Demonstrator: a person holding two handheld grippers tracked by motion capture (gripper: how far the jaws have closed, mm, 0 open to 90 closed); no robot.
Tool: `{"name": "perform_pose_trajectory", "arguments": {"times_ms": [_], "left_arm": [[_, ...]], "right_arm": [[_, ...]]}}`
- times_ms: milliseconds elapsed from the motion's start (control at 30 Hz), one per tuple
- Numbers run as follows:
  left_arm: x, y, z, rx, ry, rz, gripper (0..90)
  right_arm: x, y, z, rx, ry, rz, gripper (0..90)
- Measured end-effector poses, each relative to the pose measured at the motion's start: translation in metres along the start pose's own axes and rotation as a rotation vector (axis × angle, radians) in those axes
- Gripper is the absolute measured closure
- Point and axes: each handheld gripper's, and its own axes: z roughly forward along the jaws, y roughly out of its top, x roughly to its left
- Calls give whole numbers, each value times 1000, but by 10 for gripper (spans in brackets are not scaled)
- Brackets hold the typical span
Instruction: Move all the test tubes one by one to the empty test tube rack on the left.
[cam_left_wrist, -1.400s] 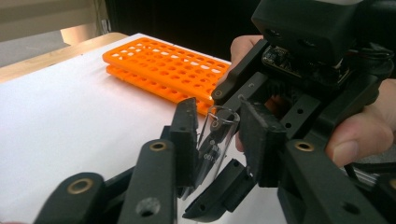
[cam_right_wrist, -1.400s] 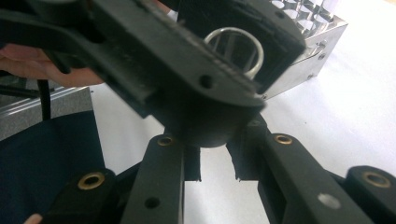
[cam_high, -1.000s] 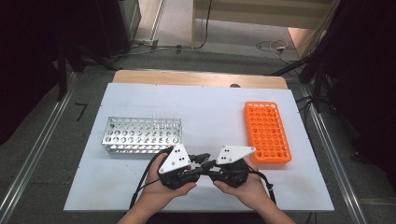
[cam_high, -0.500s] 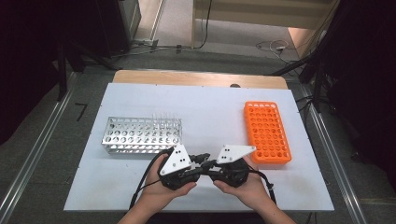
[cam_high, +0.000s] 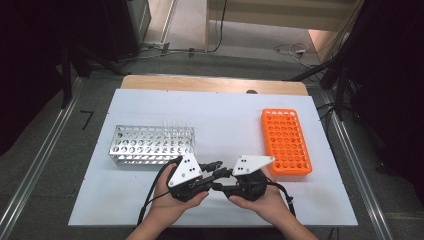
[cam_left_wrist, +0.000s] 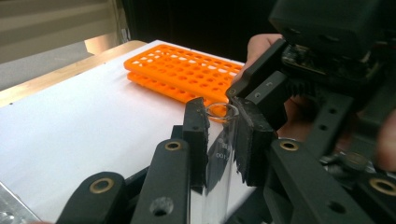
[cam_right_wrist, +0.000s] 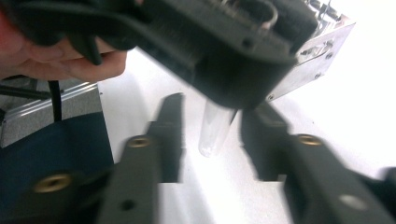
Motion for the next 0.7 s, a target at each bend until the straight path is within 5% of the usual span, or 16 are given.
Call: {"name": "perform_pose_trajectory", "arguments": {"times_ms": [367, 500, 700], "left_arm": [[14, 3, -14, -24, 49, -29, 761], [20, 4, -20, -33, 68, -37, 761], [32, 4, -30, -46, 105, -58, 761]], "right_arm": [[-10, -5, -23, -99, -36, 29, 0], [-20, -13, -35, -137, -36, 58, 0], [-31, -27, -52, -152, -104, 79, 0]]}}
